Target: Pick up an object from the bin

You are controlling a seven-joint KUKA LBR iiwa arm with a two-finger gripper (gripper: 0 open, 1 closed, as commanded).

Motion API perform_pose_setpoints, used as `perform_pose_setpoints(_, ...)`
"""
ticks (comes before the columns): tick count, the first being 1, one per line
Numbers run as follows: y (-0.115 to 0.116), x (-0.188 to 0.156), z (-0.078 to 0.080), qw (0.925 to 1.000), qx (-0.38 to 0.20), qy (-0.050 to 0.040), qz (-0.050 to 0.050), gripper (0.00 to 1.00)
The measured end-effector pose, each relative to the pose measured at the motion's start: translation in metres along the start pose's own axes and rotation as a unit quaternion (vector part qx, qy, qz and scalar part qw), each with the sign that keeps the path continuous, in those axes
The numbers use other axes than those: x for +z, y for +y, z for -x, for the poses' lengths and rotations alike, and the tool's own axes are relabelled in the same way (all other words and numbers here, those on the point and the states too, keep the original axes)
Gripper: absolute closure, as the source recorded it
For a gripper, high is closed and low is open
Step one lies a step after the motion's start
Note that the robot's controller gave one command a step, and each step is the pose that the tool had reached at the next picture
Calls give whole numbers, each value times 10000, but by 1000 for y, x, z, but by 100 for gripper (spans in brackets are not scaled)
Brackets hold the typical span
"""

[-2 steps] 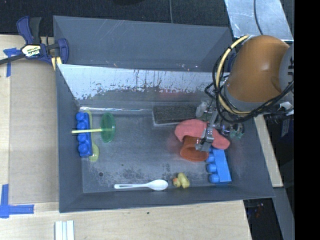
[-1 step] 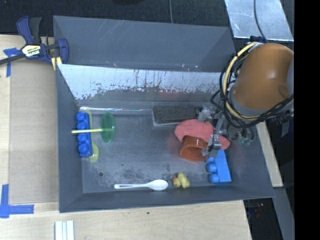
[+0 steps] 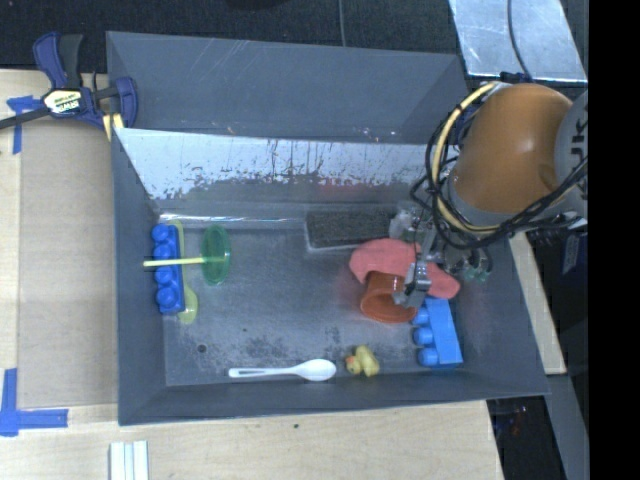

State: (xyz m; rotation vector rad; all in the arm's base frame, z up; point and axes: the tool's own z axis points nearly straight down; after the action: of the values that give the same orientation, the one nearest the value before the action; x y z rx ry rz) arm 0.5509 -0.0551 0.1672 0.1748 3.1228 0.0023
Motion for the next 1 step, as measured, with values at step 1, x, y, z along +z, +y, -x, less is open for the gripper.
perform_pose_setpoints(1,-27,33,-2,9992,404,1,1,0)
